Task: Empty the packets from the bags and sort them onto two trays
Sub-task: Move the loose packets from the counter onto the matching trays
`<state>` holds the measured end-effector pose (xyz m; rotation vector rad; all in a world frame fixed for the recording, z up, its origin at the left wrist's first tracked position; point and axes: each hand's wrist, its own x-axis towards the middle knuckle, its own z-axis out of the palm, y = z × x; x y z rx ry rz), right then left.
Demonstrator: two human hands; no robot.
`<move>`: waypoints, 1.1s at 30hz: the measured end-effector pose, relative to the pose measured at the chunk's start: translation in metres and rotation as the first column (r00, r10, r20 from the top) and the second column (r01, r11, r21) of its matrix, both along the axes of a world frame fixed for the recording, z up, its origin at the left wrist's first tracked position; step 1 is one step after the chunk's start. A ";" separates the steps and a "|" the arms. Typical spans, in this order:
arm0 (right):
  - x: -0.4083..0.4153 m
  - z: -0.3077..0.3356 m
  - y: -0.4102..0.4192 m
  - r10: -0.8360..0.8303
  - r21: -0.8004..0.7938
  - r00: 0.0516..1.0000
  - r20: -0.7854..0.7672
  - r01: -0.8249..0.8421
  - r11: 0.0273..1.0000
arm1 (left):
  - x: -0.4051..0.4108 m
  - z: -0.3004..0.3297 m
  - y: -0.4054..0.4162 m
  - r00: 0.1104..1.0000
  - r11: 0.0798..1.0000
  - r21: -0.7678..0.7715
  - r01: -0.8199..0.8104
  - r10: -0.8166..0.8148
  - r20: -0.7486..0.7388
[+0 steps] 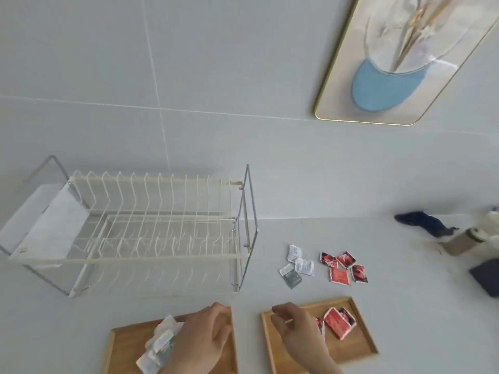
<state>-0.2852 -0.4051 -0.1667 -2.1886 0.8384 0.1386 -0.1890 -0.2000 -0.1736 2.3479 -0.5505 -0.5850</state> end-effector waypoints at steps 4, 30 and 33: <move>-0.006 -0.003 -0.060 -0.051 0.033 0.998 0.035 0.050 0.998 | -0.007 0.004 -0.071 0.998 0.998 0.003 0.059 -0.059 -0.020; 0.053 -0.107 -0.203 0.373 -0.391 0.927 -0.039 -0.358 0.848 | 0.014 -0.064 -0.258 0.948 0.880 0.439 0.180 -0.274 0.160; 0.050 -0.112 -0.203 0.382 -0.445 0.923 -0.051 -0.364 0.819 | 0.012 -0.066 -0.259 0.956 0.864 0.477 0.159 -0.256 0.146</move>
